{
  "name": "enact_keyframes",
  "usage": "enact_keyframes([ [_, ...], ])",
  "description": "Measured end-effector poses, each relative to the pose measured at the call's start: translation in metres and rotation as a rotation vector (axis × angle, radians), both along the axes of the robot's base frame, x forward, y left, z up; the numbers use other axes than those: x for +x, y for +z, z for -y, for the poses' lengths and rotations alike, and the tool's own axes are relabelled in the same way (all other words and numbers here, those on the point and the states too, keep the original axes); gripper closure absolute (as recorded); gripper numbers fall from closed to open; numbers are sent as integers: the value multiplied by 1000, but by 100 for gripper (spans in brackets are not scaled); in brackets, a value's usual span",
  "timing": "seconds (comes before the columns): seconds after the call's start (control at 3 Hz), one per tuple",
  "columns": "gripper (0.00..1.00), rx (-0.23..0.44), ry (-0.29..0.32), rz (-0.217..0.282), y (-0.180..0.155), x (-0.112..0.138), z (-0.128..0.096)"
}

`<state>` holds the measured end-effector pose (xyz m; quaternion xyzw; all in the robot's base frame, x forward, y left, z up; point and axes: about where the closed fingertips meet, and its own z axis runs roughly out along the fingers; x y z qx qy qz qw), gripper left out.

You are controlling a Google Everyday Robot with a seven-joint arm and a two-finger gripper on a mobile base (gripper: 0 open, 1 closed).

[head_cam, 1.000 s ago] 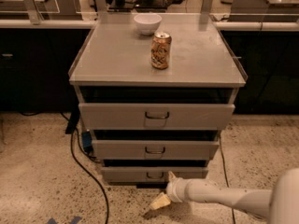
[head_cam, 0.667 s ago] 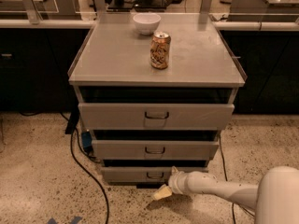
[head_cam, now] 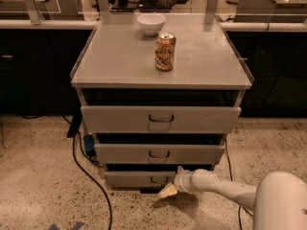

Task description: Open bottom drawer

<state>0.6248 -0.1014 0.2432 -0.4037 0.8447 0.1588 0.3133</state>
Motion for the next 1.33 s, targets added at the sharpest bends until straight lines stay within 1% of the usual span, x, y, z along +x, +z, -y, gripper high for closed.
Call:
enact_keyframes([
  [0.33,0,-47,24,-3,-30,8,-1],
  [0.67,0,-51,22,-18,-42,9,-3],
  [1.0,0,-59,23,-58,-60,7,-5],
  [1.33,0,-59,23,-58,-60,7,-5],
])
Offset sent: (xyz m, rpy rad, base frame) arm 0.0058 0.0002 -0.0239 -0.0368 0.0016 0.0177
